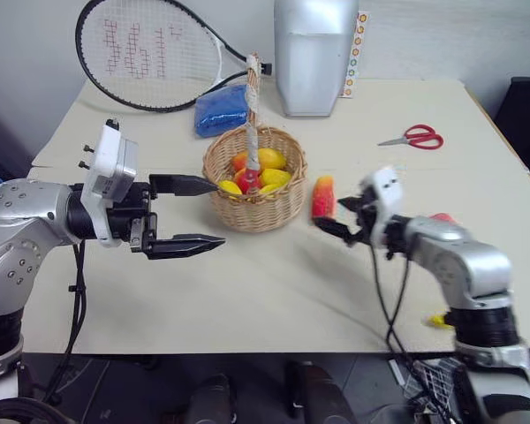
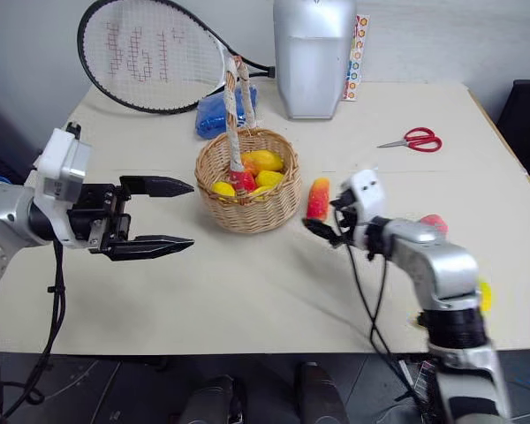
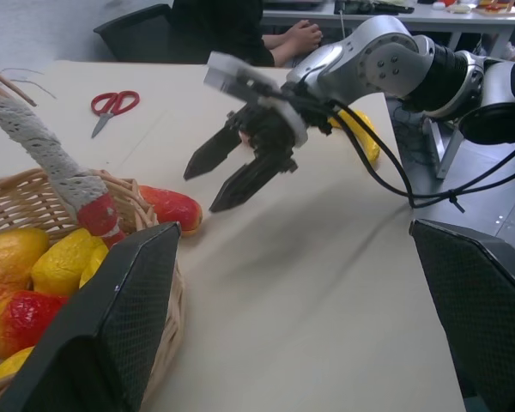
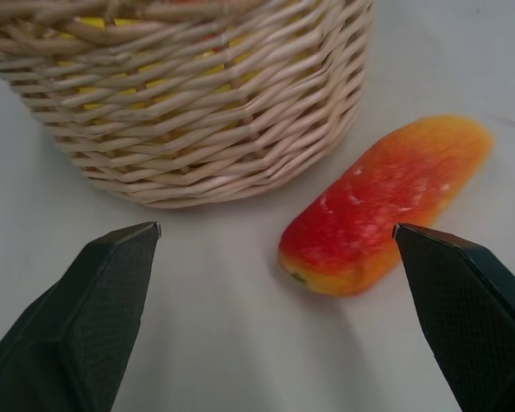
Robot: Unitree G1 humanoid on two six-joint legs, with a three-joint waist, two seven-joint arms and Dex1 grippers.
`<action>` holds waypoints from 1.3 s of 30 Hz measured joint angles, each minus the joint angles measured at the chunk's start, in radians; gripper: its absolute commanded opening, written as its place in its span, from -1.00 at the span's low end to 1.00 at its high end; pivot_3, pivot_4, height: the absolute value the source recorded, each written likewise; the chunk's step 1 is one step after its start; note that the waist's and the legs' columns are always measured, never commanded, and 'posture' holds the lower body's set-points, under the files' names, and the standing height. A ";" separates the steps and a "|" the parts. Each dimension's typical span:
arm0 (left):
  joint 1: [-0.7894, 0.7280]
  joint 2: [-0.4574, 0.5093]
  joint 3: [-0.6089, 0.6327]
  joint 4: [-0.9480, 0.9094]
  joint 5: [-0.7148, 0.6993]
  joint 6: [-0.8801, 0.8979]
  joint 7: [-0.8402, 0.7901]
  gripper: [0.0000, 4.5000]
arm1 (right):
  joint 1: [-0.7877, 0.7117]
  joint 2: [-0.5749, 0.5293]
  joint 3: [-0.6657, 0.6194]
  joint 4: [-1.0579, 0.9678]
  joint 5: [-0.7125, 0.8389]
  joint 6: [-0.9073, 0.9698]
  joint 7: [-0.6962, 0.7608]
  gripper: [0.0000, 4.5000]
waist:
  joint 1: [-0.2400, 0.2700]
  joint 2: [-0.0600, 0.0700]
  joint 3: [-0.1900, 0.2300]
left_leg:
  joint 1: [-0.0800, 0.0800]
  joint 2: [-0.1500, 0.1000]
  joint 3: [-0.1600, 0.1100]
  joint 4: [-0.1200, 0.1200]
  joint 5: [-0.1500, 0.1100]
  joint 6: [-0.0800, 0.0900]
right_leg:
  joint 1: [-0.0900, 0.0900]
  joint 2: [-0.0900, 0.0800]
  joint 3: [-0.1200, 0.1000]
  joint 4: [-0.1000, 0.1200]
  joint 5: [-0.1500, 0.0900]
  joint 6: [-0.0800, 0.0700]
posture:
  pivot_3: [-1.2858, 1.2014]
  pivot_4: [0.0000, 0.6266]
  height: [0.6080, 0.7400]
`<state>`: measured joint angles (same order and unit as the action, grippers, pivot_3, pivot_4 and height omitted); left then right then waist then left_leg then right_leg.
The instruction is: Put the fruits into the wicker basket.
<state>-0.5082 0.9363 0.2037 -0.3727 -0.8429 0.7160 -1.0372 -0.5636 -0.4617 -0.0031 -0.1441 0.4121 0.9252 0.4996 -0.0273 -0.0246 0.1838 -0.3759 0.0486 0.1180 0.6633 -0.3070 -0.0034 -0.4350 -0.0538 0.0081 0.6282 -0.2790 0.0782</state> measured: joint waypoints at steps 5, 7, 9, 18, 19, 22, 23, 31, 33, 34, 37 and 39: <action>-0.010 0.000 -0.008 -0.007 0.000 0.004 0.012 1.00 | -0.059 0.057 0.031 0.064 -0.088 0.034 -0.142 0.99 | -0.003 -0.001 0.000 | -0.002 -0.002 0.003 0.001 0.000 0.004 | -0.002 -0.004 -0.001 0.000 0.001 0.002 | 0.03 -0.52 1.00; -0.010 0.001 -0.008 -0.008 0.000 0.005 0.016 1.00 | -0.074 0.082 0.022 0.085 -0.105 0.062 -0.196 0.99 | -0.004 -0.001 -0.001 | -0.002 -0.002 0.003 0.001 0.000 0.004 | -0.002 -0.004 -0.001 0.000 0.001 0.002 | 0.03 -0.52 1.00; -0.010 0.002 -0.007 -0.010 -0.002 0.007 0.020 1.00 | -0.096 0.090 0.006 0.097 -0.119 0.086 -0.237 0.99 | -0.004 -0.001 -0.001 | -0.005 -0.001 0.003 0.001 0.001 0.003 | -0.006 -0.004 -0.001 0.001 0.001 0.002 | 0.03 -0.52 1.00; -0.014 -0.009 -0.011 -0.011 0.000 0.013 0.039 1.00 | -0.169 0.158 0.003 0.247 -0.193 0.028 -0.304 0.82 | -0.018 -0.001 -0.001 | -0.010 -0.001 0.002 0.001 0.002 0.002 | -0.011 0.002 -0.001 0.002 0.001 0.002 | 0.03 -0.52 1.00; -0.021 -0.014 -0.013 -0.011 0.000 0.013 0.040 1.00 | -0.174 0.158 0.008 0.274 -0.205 0.005 -0.305 0.72 | -0.021 -0.001 -0.001 | -0.010 -0.001 0.002 0.001 0.002 0.002 | -0.011 0.003 -0.001 0.001 0.001 0.002 | 0.03 -0.52 1.00; -0.037 -0.014 -0.015 -0.010 0.000 0.013 0.040 1.00 | -0.178 0.159 0.020 0.331 -0.234 -0.060 -0.304 0.27 | -0.026 -0.001 -0.001 | -0.011 0.000 0.002 0.001 0.002 0.002 | -0.011 0.003 0.000 0.001 0.002 0.003 | 0.03 -0.52 1.00; -0.037 -0.014 -0.015 -0.010 0.002 0.013 0.041 1.00 | -0.177 0.159 0.023 0.340 -0.237 -0.076 -0.301 0.12 | -0.027 -0.001 -0.001 | -0.011 0.000 0.002 0.001 0.002 0.002 | -0.011 0.003 0.000 0.001 0.002 0.003 | 0.03 -0.52 1.00; 0.003 -0.006 0.041 -0.009 0.003 0.024 0.064 1.00 | -0.119 0.101 -0.046 0.199 -0.164 -0.140 -0.166 -0.35 | -0.029 -0.001 0.000 | -0.011 0.002 0.002 0.001 0.002 0.001 | -0.011 0.006 0.000 0.002 0.002 0.003 | 0.03 -0.52 1.00; 0.029 0.007 0.070 -0.008 0.001 0.028 0.069 1.00 | -0.124 0.040 -0.079 0.160 -0.131 -0.139 -0.104 -0.35 | -0.028 -0.001 0.000 | -0.011 0.002 0.002 0.001 0.002 0.001 | -0.011 0.006 -0.001 0.001 0.002 0.003 | 0.03 -0.52 1.00; 0.040 0.011 0.086 -0.008 -0.001 0.032 0.071 1.00 | -0.131 0.011 -0.089 0.145 -0.113 -0.138 -0.068 -0.35 | -0.027 -0.001 0.000 | -0.011 0.002 0.002 0.001 0.002 0.002 | -0.011 0.006 -0.001 0.001 0.002 0.003 | 0.03 -0.52 1.00; 0.046 0.012 0.110 -0.007 -0.015 0.040 0.077 1.00 | -0.176 -0.048 -0.056 0.129 -0.075 -0.140 0.065 -0.35 | -0.030 0.000 0.000 | -0.010 0.002 0.003 0.001 0.002 0.002 | -0.011 0.007 0.000 0.000 0.002 0.003 | 0.03 -0.52 1.00; 0.046 0.012 0.114 -0.007 -0.018 0.040 0.079 1.00 | -0.247 -0.072 0.012 0.153 -0.074 -0.149 0.157 -0.35 | -0.033 0.000 0.000 | -0.009 0.001 0.003 0.001 0.002 0.002 | -0.011 0.008 0.000 0.001 0.002 0.003 | 0.03 -0.52 1.00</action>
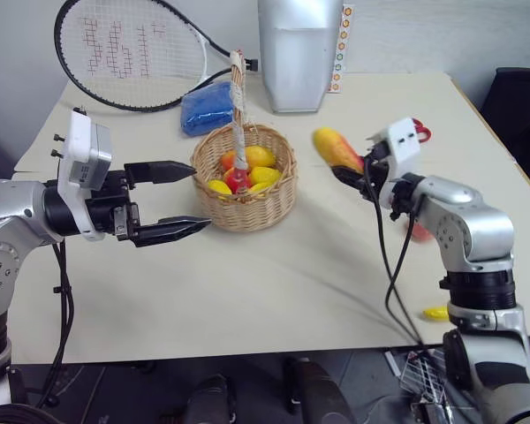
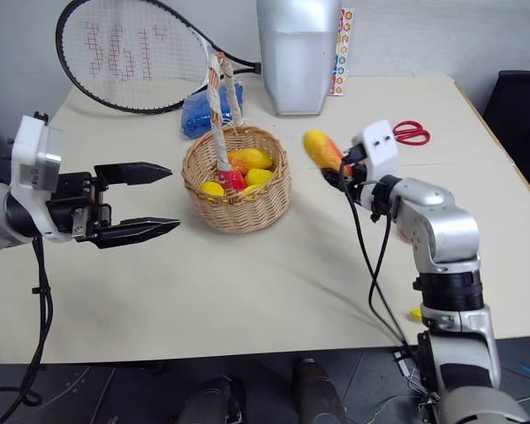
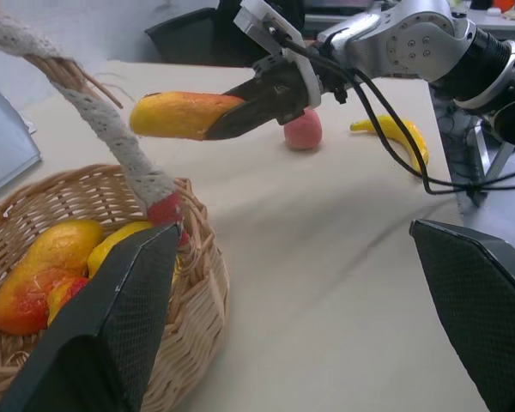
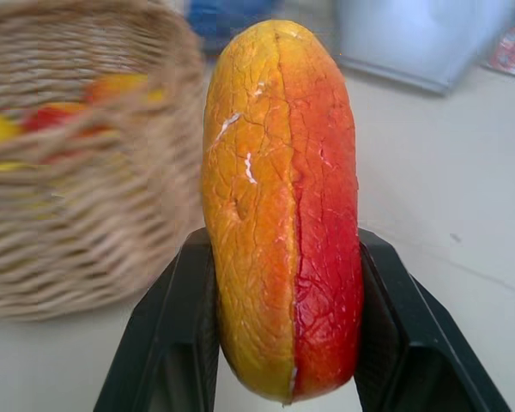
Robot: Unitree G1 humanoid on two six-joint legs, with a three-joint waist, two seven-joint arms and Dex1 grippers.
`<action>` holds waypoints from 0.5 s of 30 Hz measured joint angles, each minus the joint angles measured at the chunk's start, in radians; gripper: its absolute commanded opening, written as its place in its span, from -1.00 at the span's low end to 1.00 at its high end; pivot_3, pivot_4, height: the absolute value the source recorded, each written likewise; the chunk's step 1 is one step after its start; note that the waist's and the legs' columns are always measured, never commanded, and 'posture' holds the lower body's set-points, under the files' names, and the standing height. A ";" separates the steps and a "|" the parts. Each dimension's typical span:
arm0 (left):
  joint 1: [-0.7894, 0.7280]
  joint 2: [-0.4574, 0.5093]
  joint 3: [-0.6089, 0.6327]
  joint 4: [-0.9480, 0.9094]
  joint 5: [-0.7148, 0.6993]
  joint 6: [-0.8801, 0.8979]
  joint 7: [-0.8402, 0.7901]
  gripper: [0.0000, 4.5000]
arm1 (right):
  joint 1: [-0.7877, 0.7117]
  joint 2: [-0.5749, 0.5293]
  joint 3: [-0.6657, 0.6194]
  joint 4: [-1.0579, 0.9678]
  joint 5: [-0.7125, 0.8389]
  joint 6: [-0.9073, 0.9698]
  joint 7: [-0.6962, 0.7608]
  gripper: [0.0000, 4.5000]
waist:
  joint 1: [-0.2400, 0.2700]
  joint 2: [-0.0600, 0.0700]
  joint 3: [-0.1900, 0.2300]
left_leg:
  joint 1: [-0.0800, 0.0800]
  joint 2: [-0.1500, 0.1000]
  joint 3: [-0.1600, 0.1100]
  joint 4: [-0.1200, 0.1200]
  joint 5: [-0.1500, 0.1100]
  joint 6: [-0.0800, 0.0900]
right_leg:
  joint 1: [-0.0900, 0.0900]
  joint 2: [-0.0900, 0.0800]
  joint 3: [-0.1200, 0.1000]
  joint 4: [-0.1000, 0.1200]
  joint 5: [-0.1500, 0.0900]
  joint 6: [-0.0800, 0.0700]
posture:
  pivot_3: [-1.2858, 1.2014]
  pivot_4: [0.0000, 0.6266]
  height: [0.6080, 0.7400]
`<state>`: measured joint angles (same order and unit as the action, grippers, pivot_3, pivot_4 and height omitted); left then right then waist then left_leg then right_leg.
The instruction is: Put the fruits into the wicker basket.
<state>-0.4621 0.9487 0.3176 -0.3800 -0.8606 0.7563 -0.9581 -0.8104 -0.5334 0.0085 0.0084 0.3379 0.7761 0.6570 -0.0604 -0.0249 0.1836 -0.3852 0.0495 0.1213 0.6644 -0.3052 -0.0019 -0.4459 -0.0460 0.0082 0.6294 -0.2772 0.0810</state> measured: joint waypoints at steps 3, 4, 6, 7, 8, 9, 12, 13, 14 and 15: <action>-0.001 0.000 -0.001 -0.001 0.000 0.000 0.005 1.00 | -0.153 0.042 0.064 0.117 -0.026 -0.025 0.035 -0.35 | -0.002 0.000 0.000 | 0.000 0.000 -0.001 0.000 0.001 -0.001 | -0.001 0.001 0.000 0.001 0.000 -0.001 | 0.03 -0.52 1.00; -0.003 -0.002 -0.003 -0.001 0.000 -0.001 0.007 1.00 | -0.203 0.070 0.081 0.165 -0.042 -0.042 0.038 -0.35 | -0.001 0.000 0.000 | 0.000 0.000 -0.001 0.000 0.001 -0.002 | -0.001 0.000 0.000 0.001 0.000 -0.001 | 0.03 -0.52 1.00; -0.005 -0.006 -0.004 -0.002 0.000 -0.003 0.012 1.00 | -0.264 0.117 0.116 0.235 -0.066 -0.082 0.046 -0.35 | 0.001 0.000 0.000 | -0.001 0.002 -0.002 0.000 0.001 -0.002 | -0.001 0.000 0.000 0.001 -0.001 -0.002 | 0.03 -0.52 1.00; -0.005 -0.007 -0.005 -0.003 0.000 -0.003 0.017 1.00 | -0.288 0.139 0.133 0.271 -0.079 -0.100 0.049 -0.19 | 0.001 0.000 0.000 | -0.002 0.002 -0.002 -0.001 0.001 -0.002 | -0.001 0.000 0.000 0.002 -0.001 -0.002 | 0.03 -0.52 1.00; -0.005 -0.009 -0.005 -0.004 0.000 -0.003 0.020 1.00 | -0.307 0.159 0.147 0.306 -0.089 -0.114 0.052 -0.02 | 0.001 0.000 0.000 | -0.002 0.003 -0.002 0.000 0.001 -0.002 | -0.001 -0.001 0.000 0.004 -0.001 -0.002 | 0.03 -0.52 1.00; -0.005 -0.011 -0.005 -0.006 0.000 -0.004 0.023 1.00 | -0.317 0.175 0.151 0.333 -0.097 -0.124 0.055 0.09 | 0.002 0.000 0.000 | -0.003 0.003 -0.002 0.000 0.001 -0.002 | -0.002 -0.001 0.000 0.004 -0.001 -0.002 | 0.03 -0.52 1.00; -0.004 -0.011 -0.005 -0.013 0.000 -0.006 0.029 1.00 | -0.331 0.196 0.170 0.383 -0.116 -0.141 0.067 0.55 | 0.007 0.000 0.000 | -0.004 0.000 -0.003 0.000 0.000 0.000 | -0.002 -0.004 0.000 0.004 -0.001 -0.002 | 0.03 -0.52 1.00; -0.003 -0.011 -0.005 -0.014 0.000 -0.006 0.030 1.00 | -0.331 0.196 0.175 0.389 -0.125 -0.146 0.068 0.71 | 0.007 0.000 0.000 | -0.004 0.000 -0.003 0.000 -0.001 0.001 | -0.002 -0.005 -0.001 0.004 0.000 -0.001 | 0.03 -0.52 1.00; -0.002 -0.012 -0.005 -0.015 0.000 -0.006 0.030 1.00 | -0.331 0.194 0.176 0.391 -0.134 -0.149 0.068 0.86 | 0.007 0.000 0.000 | -0.004 -0.001 -0.003 0.000 -0.001 0.001 | -0.002 -0.009 -0.001 0.004 0.000 -0.001 | 0.03 -0.52 1.00; 0.000 -0.013 -0.005 -0.018 0.000 -0.007 0.031 1.00 | -0.330 0.183 0.176 0.388 -0.139 -0.149 0.068 0.98 | 0.006 0.000 0.000 | -0.004 -0.002 -0.003 0.000 -0.001 0.002 | -0.002 -0.012 -0.003 0.004 0.000 -0.001 | 0.03 -0.52 1.00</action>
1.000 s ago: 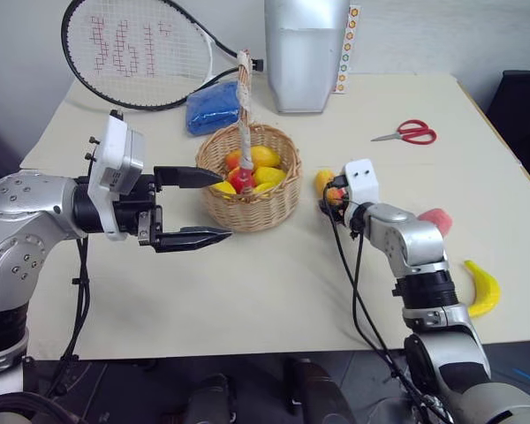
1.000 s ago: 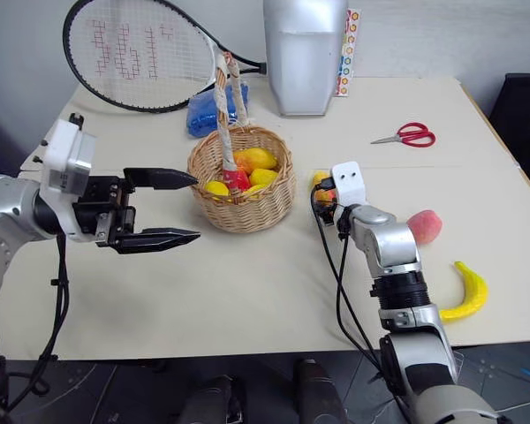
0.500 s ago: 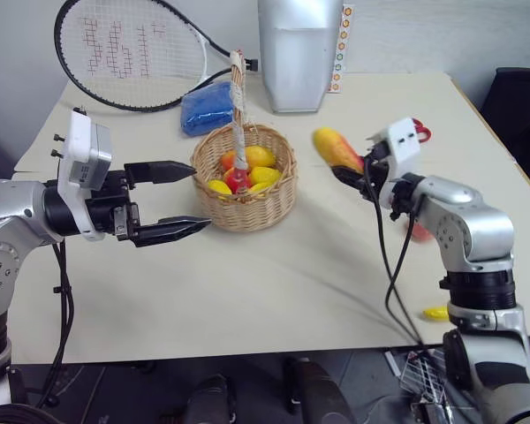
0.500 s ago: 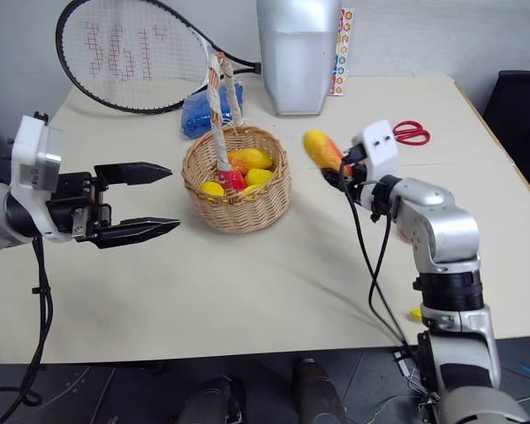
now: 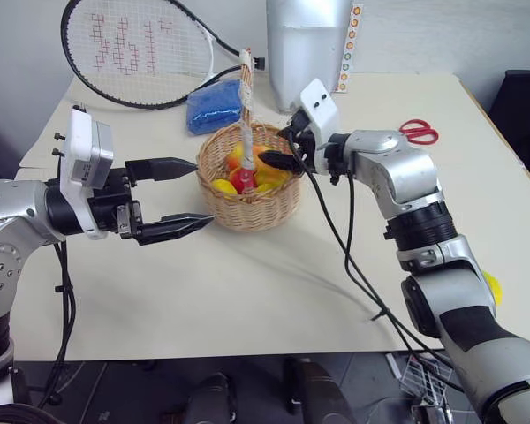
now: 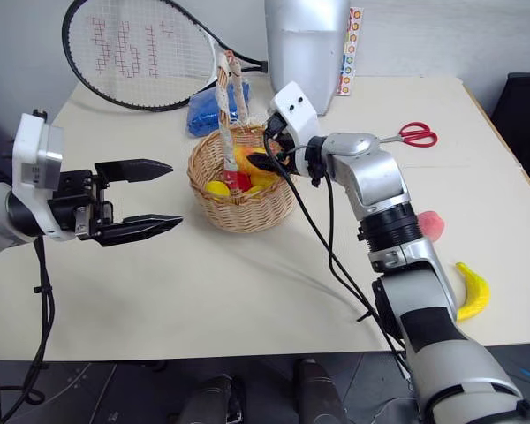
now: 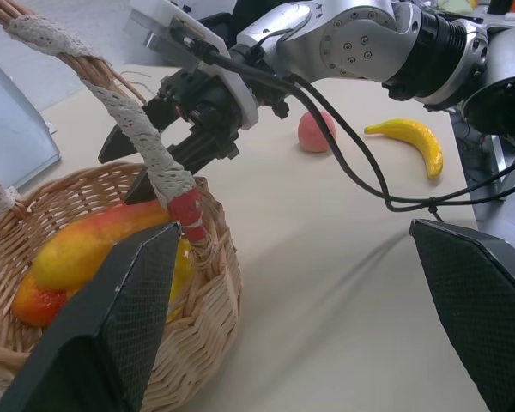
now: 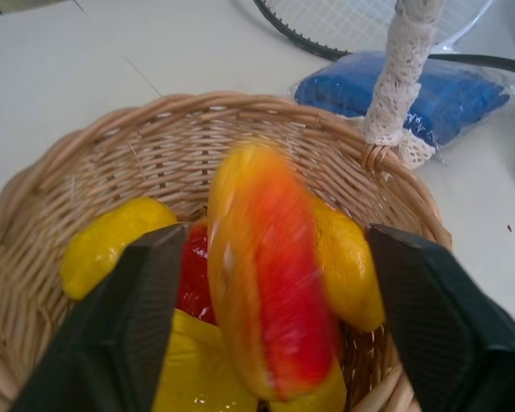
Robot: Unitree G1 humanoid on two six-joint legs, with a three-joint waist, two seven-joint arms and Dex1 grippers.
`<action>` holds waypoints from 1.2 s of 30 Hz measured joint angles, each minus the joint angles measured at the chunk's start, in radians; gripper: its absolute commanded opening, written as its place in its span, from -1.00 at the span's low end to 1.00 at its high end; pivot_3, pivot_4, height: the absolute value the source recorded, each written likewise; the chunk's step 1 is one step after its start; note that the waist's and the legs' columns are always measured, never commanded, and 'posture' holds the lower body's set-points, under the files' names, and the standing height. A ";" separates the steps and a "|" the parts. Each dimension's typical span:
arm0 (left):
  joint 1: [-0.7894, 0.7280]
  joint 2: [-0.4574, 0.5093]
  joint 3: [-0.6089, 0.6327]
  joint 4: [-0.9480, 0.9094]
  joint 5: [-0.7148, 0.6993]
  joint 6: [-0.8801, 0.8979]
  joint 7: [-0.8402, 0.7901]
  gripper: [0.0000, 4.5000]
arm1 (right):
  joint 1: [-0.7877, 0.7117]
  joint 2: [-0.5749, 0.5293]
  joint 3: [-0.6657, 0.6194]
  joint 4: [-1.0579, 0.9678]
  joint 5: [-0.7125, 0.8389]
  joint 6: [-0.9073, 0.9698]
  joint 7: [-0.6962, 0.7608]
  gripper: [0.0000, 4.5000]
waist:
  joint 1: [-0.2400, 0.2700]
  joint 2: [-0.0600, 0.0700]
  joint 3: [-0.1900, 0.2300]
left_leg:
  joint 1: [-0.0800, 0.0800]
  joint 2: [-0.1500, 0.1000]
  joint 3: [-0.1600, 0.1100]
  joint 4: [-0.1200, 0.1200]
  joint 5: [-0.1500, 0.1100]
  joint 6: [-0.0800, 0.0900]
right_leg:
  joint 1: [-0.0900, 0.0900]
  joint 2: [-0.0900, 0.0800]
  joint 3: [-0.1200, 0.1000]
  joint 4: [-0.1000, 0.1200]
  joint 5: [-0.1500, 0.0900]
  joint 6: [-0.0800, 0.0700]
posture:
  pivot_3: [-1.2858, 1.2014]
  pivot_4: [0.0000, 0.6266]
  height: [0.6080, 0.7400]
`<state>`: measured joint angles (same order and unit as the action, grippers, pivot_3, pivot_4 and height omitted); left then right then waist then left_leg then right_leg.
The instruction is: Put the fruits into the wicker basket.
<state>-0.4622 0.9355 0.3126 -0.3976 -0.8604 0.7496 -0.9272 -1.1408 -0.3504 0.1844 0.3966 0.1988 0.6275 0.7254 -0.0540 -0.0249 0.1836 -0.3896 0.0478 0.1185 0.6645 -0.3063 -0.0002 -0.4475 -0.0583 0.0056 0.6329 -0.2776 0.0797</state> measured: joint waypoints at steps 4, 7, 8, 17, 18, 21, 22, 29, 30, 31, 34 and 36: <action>0.002 -0.021 -0.003 -0.011 -0.002 -0.001 -0.001 1.00 | 0.048 -0.130 -0.084 -0.115 0.025 0.063 0.010 0.98 | 0.015 0.000 0.000 | -0.002 -0.001 -0.002 0.000 0.000 0.001 | 0.000 -0.001 -0.001 -0.002 0.000 0.000 | 0.03 -0.52 1.00; -0.005 -0.036 -0.021 -0.020 -0.010 0.000 -0.005 1.00 | 0.165 -0.316 -0.207 -0.291 0.100 0.163 0.076 0.98 | 0.033 0.000 0.000 | -0.003 -0.001 -0.003 -0.001 -0.001 0.002 | 0.001 -0.002 -0.002 -0.005 0.000 0.000 | 0.03 -0.52 1.00; -0.012 -0.044 -0.030 -0.019 -0.015 0.001 -0.007 1.00 | 0.222 -0.386 -0.257 -0.349 0.133 0.198 0.110 0.98 | 0.035 0.000 0.000 | -0.003 -0.001 -0.003 -0.001 -0.002 0.002 | 0.001 -0.001 -0.002 -0.005 0.000 0.000 | 0.03 -0.52 1.00; -0.097 -0.106 -0.155 0.024 -0.010 -0.016 -0.077 1.00 | 1.143 -0.741 -0.958 -0.655 0.263 0.314 0.543 0.98 | 0.046 0.000 0.000 | 0.004 -0.002 0.006 0.002 -0.003 0.003 | 0.006 0.013 0.004 -0.012 0.003 0.006 | 0.03 -0.52 1.00; -0.105 -0.111 -0.165 0.029 -0.006 -0.019 -0.084 1.00 | 1.226 -0.741 -1.034 -0.671 0.262 0.312 0.583 0.98 | 0.042 0.000 0.000 | 0.006 -0.002 0.006 0.002 -0.003 0.004 | 0.007 0.013 0.005 -0.011 0.004 0.006 | 0.03 -0.52 1.00; -0.116 -0.123 -0.182 0.039 -0.001 -0.032 -0.115 1.00 | 1.516 -0.734 -1.238 -0.685 0.203 0.242 0.719 0.98 | 0.033 -0.001 0.001 | 0.021 -0.001 0.002 -0.001 -0.003 0.003 | 0.022 0.017 0.004 -0.013 0.002 0.002 | 0.03 -0.52 1.00; -0.116 -0.125 -0.182 0.044 0.001 -0.036 -0.121 1.00 | 1.575 -0.726 -1.282 -0.678 0.184 0.223 0.742 0.98 | 0.029 -0.002 0.000 | 0.024 0.000 0.000 -0.001 -0.004 0.002 | 0.025 0.017 0.003 -0.013 0.001 0.001 | 0.03 -0.52 1.00; -0.115 -0.151 -0.211 0.058 0.009 -0.050 -0.137 1.00 | 1.705 -0.695 -1.377 -0.641 0.176 0.146 0.773 0.98 | 0.017 -0.002 0.000 | 0.024 0.000 -0.003 -0.002 -0.004 0.002 | 0.025 0.016 0.007 -0.011 0.000 -0.001 | 0.03 -0.52 1.00; -0.115 -0.151 -0.211 0.058 0.009 -0.051 -0.138 1.00 | 1.713 -0.695 -1.367 -0.637 0.166 0.111 0.769 0.98 | 0.020 -0.002 0.000 | 0.024 0.000 -0.003 -0.002 -0.005 0.001 | 0.024 0.016 0.008 -0.010 0.000 -0.001 | 0.03 -0.52 1.00; -0.115 -0.151 -0.211 0.058 0.009 -0.051 -0.138 1.00 | 1.730 -0.695 -1.337 -0.631 0.130 0.028 0.760 0.98 | 0.023 -0.002 0.000 | 0.023 0.000 -0.004 -0.002 -0.005 0.001 | 0.024 0.017 0.009 -0.010 0.000 -0.001 | 0.03 -0.52 1.00; -0.114 -0.157 -0.214 0.056 0.008 -0.051 -0.139 1.00 | 1.730 -0.699 -1.165 -0.584 0.020 -0.216 0.717 0.98 | 0.025 -0.004 0.001 | 0.021 -0.001 -0.004 -0.001 -0.005 0.002 | 0.023 0.016 0.008 -0.012 0.000 0.000 | 0.03 -0.52 1.00; -0.110 -0.158 -0.216 0.050 0.007 -0.051 -0.140 1.00 | 1.673 -0.727 -1.069 -0.552 0.008 -0.289 0.710 0.98 | 0.025 -0.003 0.001 | 0.022 -0.001 -0.002 -0.001 -0.005 0.003 | 0.023 0.016 0.008 -0.011 0.001 0.001 | 0.03 -0.52 1.00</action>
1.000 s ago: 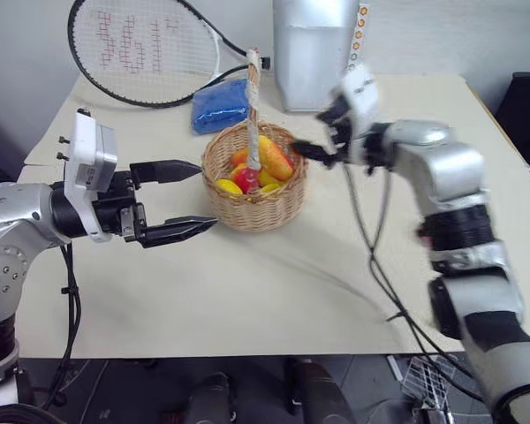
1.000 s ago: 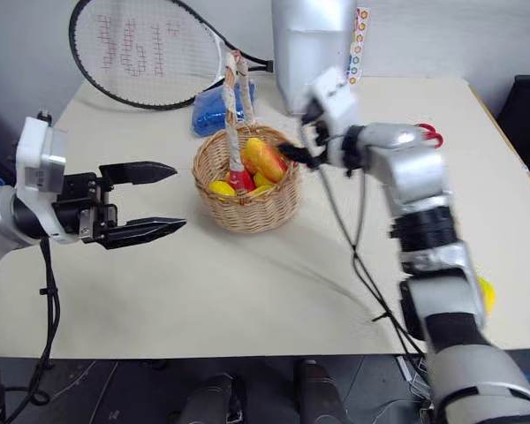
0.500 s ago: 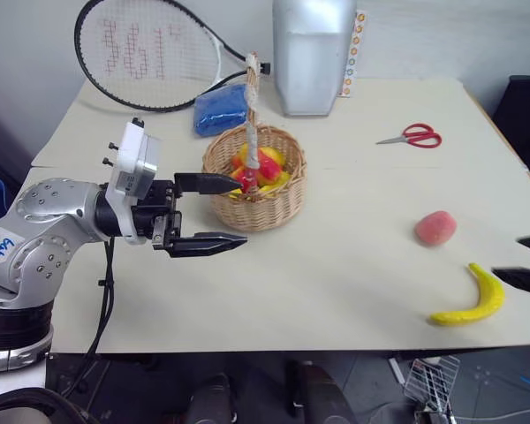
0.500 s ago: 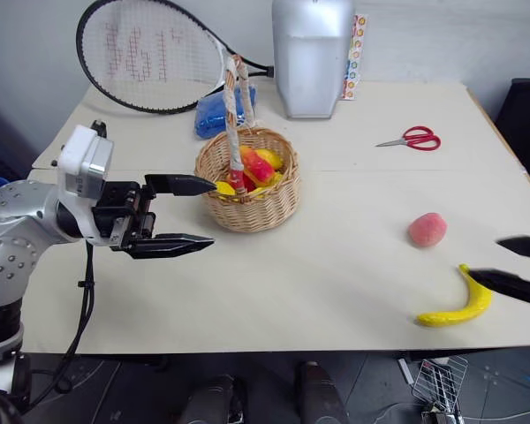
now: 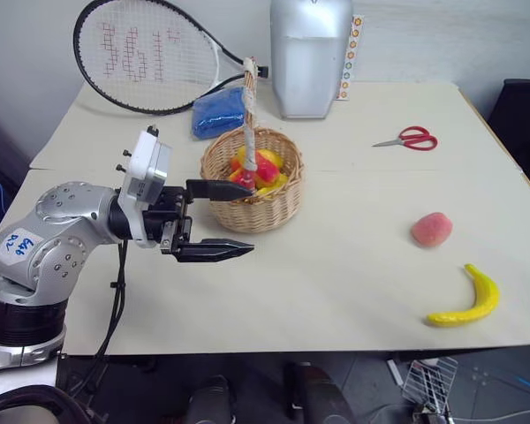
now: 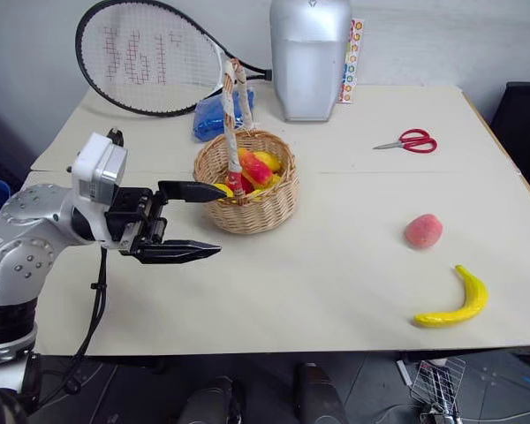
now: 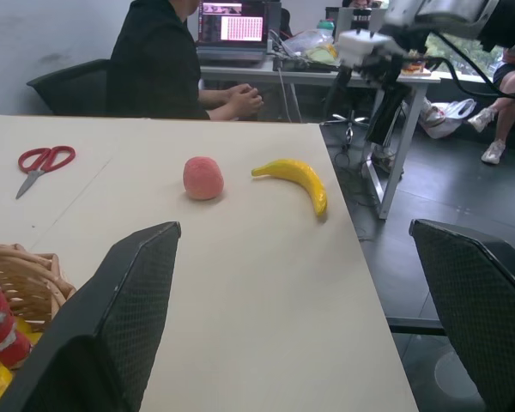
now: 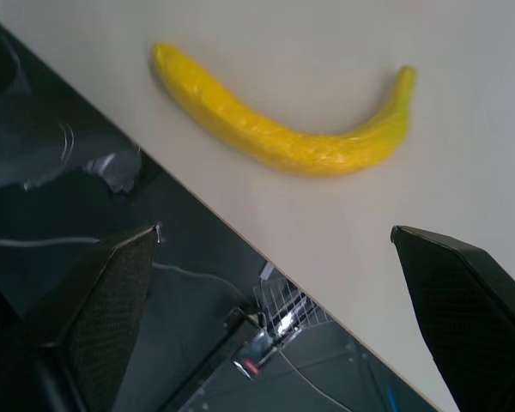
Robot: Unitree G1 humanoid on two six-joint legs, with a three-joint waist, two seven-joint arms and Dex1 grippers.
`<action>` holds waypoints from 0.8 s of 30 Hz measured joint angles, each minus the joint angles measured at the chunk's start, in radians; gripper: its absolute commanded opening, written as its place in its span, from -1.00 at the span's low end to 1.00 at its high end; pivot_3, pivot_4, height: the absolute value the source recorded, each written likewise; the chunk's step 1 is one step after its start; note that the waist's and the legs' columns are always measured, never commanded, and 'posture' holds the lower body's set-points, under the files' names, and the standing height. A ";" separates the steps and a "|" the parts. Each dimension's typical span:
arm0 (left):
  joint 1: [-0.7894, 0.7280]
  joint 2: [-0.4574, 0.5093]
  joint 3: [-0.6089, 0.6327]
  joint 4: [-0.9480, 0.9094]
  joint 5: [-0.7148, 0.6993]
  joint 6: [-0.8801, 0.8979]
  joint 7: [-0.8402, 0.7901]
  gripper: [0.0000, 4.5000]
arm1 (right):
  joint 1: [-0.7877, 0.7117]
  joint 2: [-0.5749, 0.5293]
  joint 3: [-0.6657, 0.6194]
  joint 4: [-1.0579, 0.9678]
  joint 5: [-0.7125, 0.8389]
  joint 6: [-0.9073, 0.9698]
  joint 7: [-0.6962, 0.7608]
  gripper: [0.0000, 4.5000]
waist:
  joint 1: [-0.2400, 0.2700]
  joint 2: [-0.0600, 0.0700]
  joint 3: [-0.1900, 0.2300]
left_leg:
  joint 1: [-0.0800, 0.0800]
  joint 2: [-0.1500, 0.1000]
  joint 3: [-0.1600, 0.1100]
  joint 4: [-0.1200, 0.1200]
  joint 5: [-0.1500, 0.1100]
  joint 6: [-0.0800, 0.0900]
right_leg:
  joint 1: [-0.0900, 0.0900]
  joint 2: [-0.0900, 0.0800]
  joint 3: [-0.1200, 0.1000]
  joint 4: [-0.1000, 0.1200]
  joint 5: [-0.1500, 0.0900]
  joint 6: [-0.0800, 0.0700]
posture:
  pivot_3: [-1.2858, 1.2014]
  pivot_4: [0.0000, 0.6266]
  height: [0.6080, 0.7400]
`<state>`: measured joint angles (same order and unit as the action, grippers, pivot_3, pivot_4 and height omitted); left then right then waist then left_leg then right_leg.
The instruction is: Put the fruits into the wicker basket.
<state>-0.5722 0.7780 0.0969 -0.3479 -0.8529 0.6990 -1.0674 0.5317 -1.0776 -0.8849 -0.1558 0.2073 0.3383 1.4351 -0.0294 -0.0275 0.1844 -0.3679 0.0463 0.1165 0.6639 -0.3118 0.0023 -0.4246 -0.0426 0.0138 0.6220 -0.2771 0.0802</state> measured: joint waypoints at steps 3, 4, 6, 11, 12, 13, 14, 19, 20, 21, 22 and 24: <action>0.011 -0.002 -0.008 -0.033 -0.002 0.000 -0.003 1.00 | -0.053 -0.056 0.084 0.021 -0.010 -0.084 0.010 0.98 | 0.001 0.001 0.000 | 0.000 0.000 0.001 0.000 0.001 -0.001 | 0.000 0.001 0.000 0.000 0.000 0.001 | 0.03 -0.52 1.00; 0.021 -0.005 -0.011 -0.043 -0.003 0.001 -0.002 1.00 | -0.084 -0.076 0.116 0.036 -0.010 -0.105 0.013 0.98 | 0.001 0.001 0.000 | 0.000 0.000 0.001 0.000 0.002 -0.004 | 0.000 0.001 0.001 0.000 0.000 0.001 | 0.03 -0.52 1.00; 0.034 -0.005 -0.014 -0.053 -0.005 0.005 0.007 1.00 | -0.124 -0.098 0.174 0.068 -0.020 -0.155 0.014 0.98 | 0.001 0.001 0.000 | 0.000 0.000 0.000 0.000 0.003 -0.004 | -0.001 0.001 0.002 0.000 0.000 0.000 | 0.03 -0.52 1.00; 0.043 -0.003 0.007 -0.096 -0.025 0.036 0.053 1.00 | -0.263 -0.160 0.378 0.178 -0.066 -0.322 0.016 0.98 | 0.002 0.001 0.000 | 0.000 0.000 0.000 0.001 0.003 -0.004 | -0.001 0.001 0.004 0.001 0.000 0.000 | 0.03 -0.52 1.00; 0.048 0.000 0.013 -0.109 -0.027 0.043 0.062 1.00 | -0.304 -0.168 0.420 0.205 -0.074 -0.346 0.016 0.98 | 0.002 0.001 0.000 | 0.000 0.000 0.001 0.001 0.003 -0.005 | -0.001 0.000 0.004 0.001 0.000 0.000 | 0.03 -0.52 1.00; 0.054 0.004 0.017 -0.117 -0.030 0.047 0.069 1.00 | -0.347 -0.170 0.459 0.231 -0.083 -0.366 0.013 0.98 | 0.001 0.001 0.000 | 0.000 0.000 0.001 0.001 0.003 -0.005 | -0.001 0.000 0.004 0.002 0.000 0.000 | 0.03 -0.52 1.00; 0.058 0.009 0.021 -0.122 -0.034 0.054 0.074 1.00 | -0.384 -0.170 0.498 0.254 -0.094 -0.384 0.010 0.98 | 0.001 0.001 0.000 | 0.000 0.000 0.001 0.001 0.003 -0.005 | -0.001 0.000 0.005 0.002 0.000 0.000 | 0.03 -0.52 1.00; 0.067 0.020 0.042 -0.156 -0.063 0.083 0.115 1.00 | -0.525 -0.170 0.681 0.359 -0.154 -0.454 -0.004 0.31 | 0.001 0.001 0.000 | 0.000 0.001 0.002 0.002 0.004 -0.006 | -0.002 0.000 0.005 0.004 0.000 -0.001 | 0.03 -0.52 1.00; 0.067 0.023 0.047 -0.157 -0.066 0.086 0.119 1.00 | -0.529 -0.170 0.695 0.366 -0.159 -0.462 -0.003 0.16 | 0.003 0.001 0.000 | 0.000 0.001 0.001 0.002 0.004 -0.007 | -0.002 0.000 0.005 0.004 -0.001 -0.001 | 0.03 -0.52 1.00; 0.067 0.027 0.052 -0.158 -0.071 0.091 0.126 1.00 | -0.540 -0.170 0.718 0.377 -0.161 -0.472 0.001 0.00 | 0.003 0.001 0.000 | 0.000 0.001 0.001 0.002 0.004 -0.007 | -0.002 0.000 0.005 0.004 -0.001 -0.001 | 0.03 -0.52 1.00; 0.067 0.027 0.053 -0.158 -0.075 0.096 0.132 1.00 | -0.543 -0.170 0.734 0.385 -0.162 -0.478 0.005 -0.15 | 0.003 0.001 0.000 | 0.000 0.001 0.001 0.002 0.004 -0.007 | -0.002 0.000 0.005 0.004 -0.001 -0.001 | 0.03 -0.52 1.00; 0.067 0.028 0.054 -0.159 -0.085 0.100 0.140 1.00 | -0.546 -0.170 0.758 0.398 -0.165 -0.490 0.009 -0.45 | 0.002 0.001 0.000 | 0.000 0.001 0.002 0.002 0.004 -0.007 | -0.002 0.000 0.005 0.004 -0.001 -0.001 | 0.03 -0.52 1.00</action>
<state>-0.5054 0.8061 0.1510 -0.5069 -0.9375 0.7985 -0.9273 -0.0148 -1.2478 -0.1272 0.2426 0.0426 -0.1513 1.4438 -0.0272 -0.0264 0.1847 -0.3674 0.0471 0.1181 0.6660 -0.3074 -0.0042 -0.4267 -0.0424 0.0190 0.6264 -0.2776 0.0796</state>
